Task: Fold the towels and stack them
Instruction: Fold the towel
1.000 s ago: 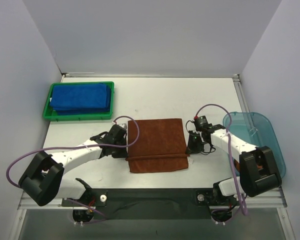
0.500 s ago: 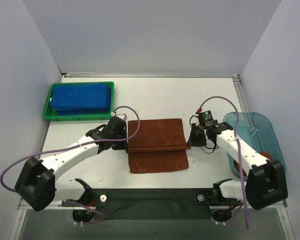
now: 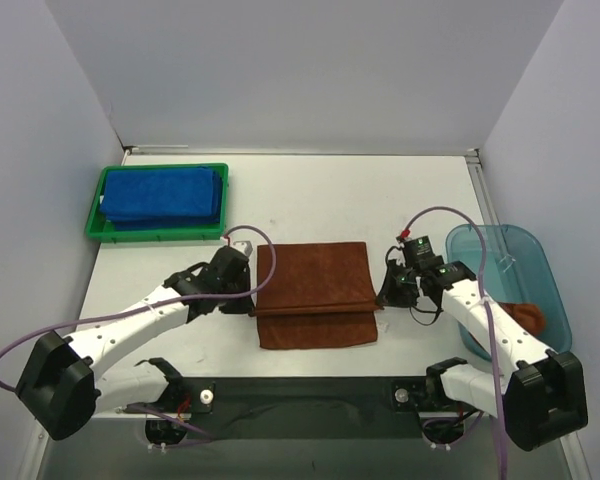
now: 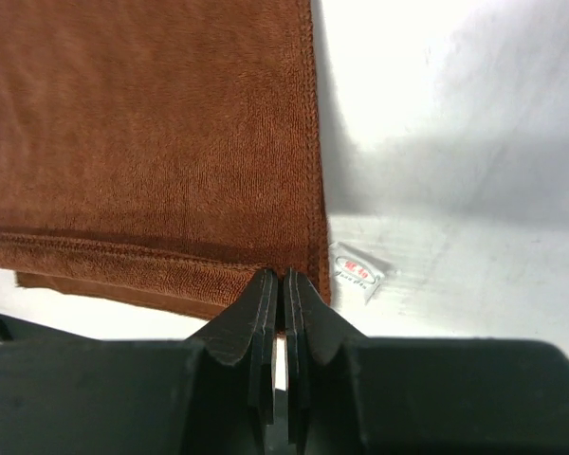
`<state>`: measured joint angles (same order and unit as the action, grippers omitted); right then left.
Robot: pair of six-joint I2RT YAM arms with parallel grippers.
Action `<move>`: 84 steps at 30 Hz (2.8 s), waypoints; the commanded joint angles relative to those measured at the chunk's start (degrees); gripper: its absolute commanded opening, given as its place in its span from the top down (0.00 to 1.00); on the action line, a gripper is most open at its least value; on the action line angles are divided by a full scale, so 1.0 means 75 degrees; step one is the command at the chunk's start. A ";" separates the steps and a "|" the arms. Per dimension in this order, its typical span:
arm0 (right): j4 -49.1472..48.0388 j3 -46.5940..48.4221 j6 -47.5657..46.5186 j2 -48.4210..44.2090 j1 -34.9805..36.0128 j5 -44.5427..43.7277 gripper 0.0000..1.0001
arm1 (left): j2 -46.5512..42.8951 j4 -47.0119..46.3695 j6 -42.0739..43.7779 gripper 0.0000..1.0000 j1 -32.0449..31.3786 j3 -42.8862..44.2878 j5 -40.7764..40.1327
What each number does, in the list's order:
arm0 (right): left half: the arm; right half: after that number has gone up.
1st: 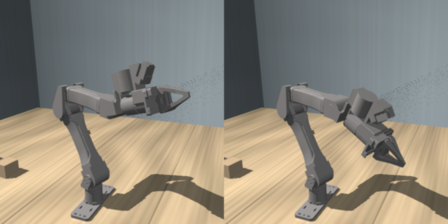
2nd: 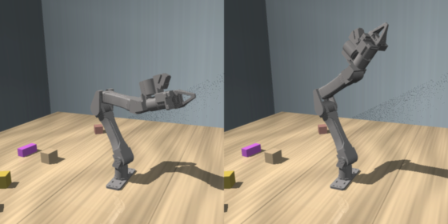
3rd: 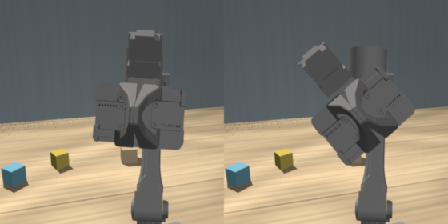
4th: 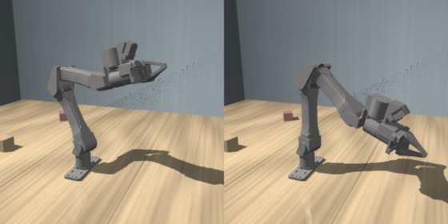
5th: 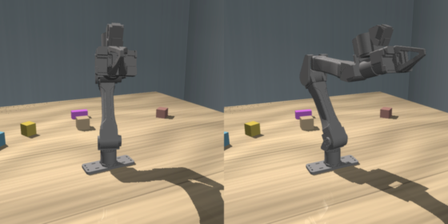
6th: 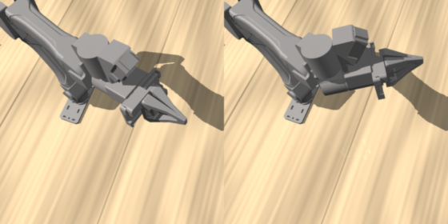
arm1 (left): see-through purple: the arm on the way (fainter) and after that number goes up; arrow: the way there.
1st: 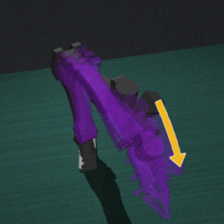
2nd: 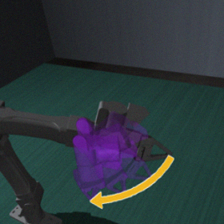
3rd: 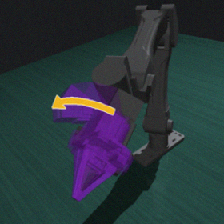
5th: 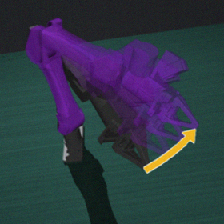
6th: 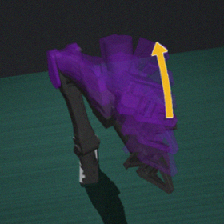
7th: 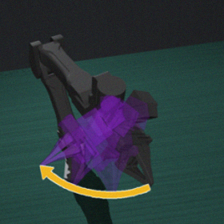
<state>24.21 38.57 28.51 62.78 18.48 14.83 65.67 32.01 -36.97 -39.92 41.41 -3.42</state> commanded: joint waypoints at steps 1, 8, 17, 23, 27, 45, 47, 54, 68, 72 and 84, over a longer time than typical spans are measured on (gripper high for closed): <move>0.0312 -0.0406 0.0030 0.0205 -0.0050 -0.0559 1.00 | 0.0278 -0.0048 -0.0004 1.00 0.0014 -0.0352 -0.0200; -0.0134 -0.0642 0.0042 0.1214 0.0032 -0.0524 1.00 | 0.0982 -0.0564 -0.0027 0.98 -0.0009 -0.0658 -0.0071; -0.0122 -0.0701 0.0066 0.1215 0.0371 -0.0489 0.86 | 0.0877 -0.0623 -0.0063 0.87 -0.0114 -0.0822 0.0116; 0.0275 -0.0560 0.0030 0.0302 0.0699 -0.0348 0.60 | 0.0046 -0.0273 -0.0156 0.49 -0.0220 -0.0729 0.0210; 0.0370 -0.0268 -0.0040 -0.0320 0.0794 -0.0126 0.58 | -0.0622 0.0009 -0.0180 0.34 -0.0244 -0.0460 0.0152; 0.0194 0.1022 -0.0509 0.2152 0.1741 -0.0840 0.70 | 0.2060 -0.0248 0.0722 0.48 -0.0466 0.0995 0.0397; 0.0171 0.1022 -0.0485 0.2304 0.1871 -0.1063 0.75 | 0.2224 -0.0248 0.0711 0.50 -0.0524 0.0983 0.0421; 0.0183 0.0917 -0.0450 0.2703 0.2329 -0.1345 0.84 | 0.2248 -0.0225 0.0664 0.56 -0.0829 0.0585 0.0456; 0.0675 0.0144 -0.0017 0.1485 0.3008 -0.1029 0.84 | 0.0702 -0.0037 0.0184 0.56 -0.1555 -0.0281 0.0456; 0.0944 -0.0056 0.0252 0.0829 0.3382 -0.0747 0.84 | 0.0455 -0.0026 -0.0121 0.55 -0.1930 -0.0656 0.0737; 0.1530 0.1209 0.0300 0.0159 0.3618 -0.1811 0.83 | -0.0529 0.0443 -0.0484 0.55 -0.2236 -0.0178 -0.0011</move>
<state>33.19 44.73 30.06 62.39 45.76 6.90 64.01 34.48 -39.44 -56.53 35.46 0.47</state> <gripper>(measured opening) 0.170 0.446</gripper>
